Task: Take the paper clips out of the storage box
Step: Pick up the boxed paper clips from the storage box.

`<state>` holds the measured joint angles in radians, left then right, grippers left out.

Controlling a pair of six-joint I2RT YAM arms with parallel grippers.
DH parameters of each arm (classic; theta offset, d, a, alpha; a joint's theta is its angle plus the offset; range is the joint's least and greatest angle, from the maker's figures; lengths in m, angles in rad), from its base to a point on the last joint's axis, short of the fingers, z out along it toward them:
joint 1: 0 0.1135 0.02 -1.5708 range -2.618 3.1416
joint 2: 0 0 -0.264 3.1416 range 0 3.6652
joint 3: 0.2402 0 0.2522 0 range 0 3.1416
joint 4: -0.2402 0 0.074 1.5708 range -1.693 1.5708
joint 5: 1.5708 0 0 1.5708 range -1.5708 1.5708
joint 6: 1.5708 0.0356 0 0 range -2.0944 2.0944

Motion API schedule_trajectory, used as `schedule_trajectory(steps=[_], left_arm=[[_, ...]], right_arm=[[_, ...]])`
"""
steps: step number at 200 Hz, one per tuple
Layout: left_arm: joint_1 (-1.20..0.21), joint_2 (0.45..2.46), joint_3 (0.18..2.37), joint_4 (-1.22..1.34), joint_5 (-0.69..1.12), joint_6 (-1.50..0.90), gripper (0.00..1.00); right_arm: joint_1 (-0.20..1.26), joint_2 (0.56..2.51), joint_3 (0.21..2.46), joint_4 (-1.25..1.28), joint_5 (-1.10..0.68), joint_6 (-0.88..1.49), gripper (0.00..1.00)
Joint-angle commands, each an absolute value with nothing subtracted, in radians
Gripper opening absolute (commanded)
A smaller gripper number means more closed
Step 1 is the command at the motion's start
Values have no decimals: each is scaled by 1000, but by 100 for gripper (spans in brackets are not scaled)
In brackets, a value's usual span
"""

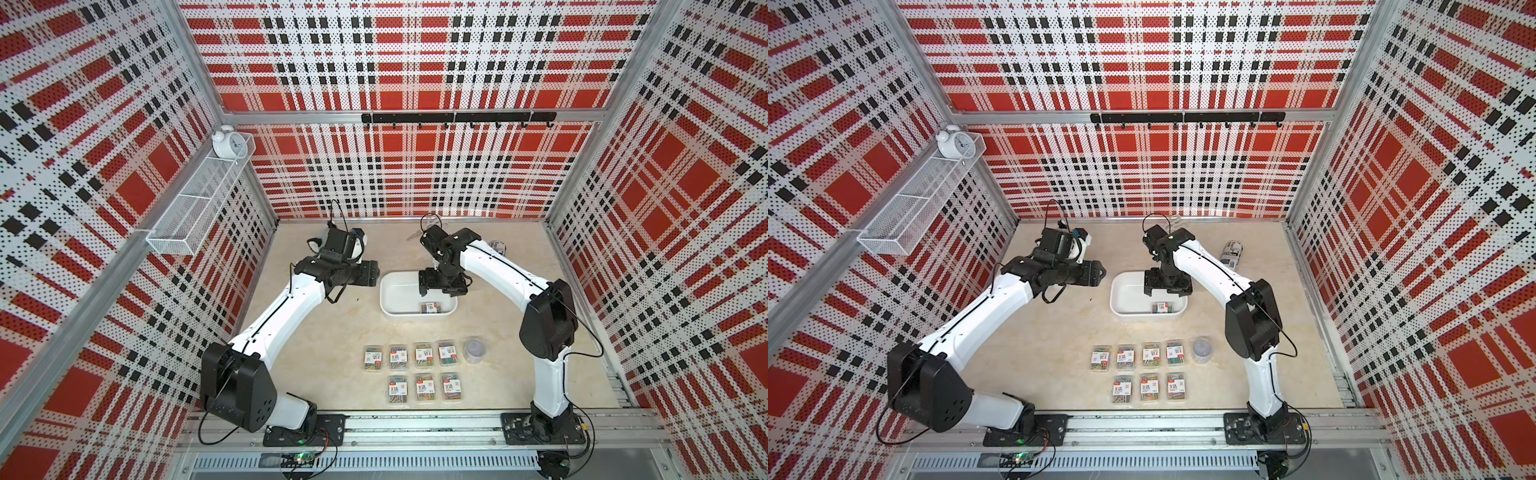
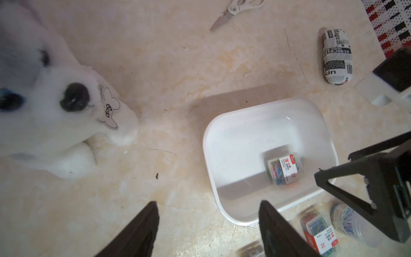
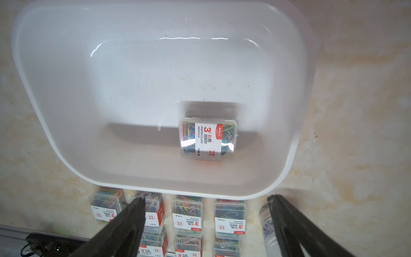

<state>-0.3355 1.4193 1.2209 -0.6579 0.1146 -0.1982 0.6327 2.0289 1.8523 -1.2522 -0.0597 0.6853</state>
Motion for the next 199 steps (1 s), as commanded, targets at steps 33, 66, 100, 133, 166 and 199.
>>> schedule_trajectory(steps=[33,66,100,133,166,199], left_arm=[[-317,1334,1154,-614,90,-243,77],[-316,1301,1116,-614,89,-248,78],[-314,1291,1099,-614,93,-248,79],[-318,1306,1105,-610,101,-244,79],[-319,1314,1111,-611,101,-241,79],[-319,1313,1112,-611,104,-235,79]], right_arm=[[660,2135,1900,-1264,-56,792,97],[663,2180,1909,-1262,-39,816,98],[662,2239,1952,-1281,-22,806,99],[663,2284,1967,-1283,-23,792,100],[663,2314,1977,-1284,-24,779,100],[663,2332,1970,-1291,-36,774,98]])
